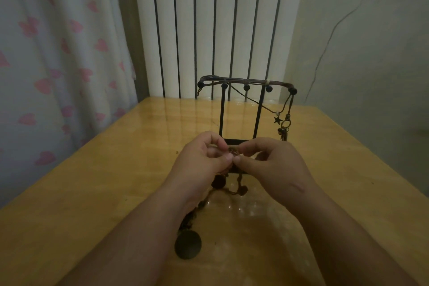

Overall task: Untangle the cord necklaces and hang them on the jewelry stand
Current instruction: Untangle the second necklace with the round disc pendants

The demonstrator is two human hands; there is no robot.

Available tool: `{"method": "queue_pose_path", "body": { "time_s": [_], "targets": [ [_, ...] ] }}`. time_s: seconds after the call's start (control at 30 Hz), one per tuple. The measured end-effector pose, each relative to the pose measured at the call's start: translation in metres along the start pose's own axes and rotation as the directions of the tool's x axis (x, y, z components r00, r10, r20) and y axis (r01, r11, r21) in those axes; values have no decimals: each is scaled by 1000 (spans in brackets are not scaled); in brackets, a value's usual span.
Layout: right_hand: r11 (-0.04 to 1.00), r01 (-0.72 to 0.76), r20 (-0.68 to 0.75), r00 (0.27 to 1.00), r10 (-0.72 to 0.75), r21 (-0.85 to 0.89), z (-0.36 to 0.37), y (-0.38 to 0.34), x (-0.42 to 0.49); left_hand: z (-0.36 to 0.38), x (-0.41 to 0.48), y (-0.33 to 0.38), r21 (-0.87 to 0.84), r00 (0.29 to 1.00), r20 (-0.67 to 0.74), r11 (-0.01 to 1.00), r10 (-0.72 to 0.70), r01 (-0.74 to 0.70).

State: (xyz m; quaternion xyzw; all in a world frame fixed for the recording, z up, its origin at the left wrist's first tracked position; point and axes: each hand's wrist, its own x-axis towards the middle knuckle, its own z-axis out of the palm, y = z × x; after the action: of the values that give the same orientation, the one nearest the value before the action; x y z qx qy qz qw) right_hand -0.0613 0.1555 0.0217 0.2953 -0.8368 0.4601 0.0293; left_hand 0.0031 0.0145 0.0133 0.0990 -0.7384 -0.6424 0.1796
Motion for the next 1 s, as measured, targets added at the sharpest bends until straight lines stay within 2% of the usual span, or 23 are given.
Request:
{"method": "queue_pose_path", "body": {
  "time_s": [0.17,0.37,0.47,0.67,1.0],
  "targets": [
    [997,10,-12,1000,-9,77,-2,0,0,1,-1,0,27,1000,-20,1000,1,-1],
    [998,4,-28,1000,-5,-61,-1,4,1,-2,-3,7,32,997,-66,999,30,-28],
    [992,22,-41,999,-28,-125,-1,3,0,-3,-3,9,91,997,-65,995,51,-45],
    [985,83,-51,994,-92,-153,-1,0,-1,-4,-5,7,293,993,10,949,118,-116],
    [971,130,11,991,-130,-200,-4,-1,-1,-8,-1,4,361,982,-9,916,190,-174]
  ]
}}
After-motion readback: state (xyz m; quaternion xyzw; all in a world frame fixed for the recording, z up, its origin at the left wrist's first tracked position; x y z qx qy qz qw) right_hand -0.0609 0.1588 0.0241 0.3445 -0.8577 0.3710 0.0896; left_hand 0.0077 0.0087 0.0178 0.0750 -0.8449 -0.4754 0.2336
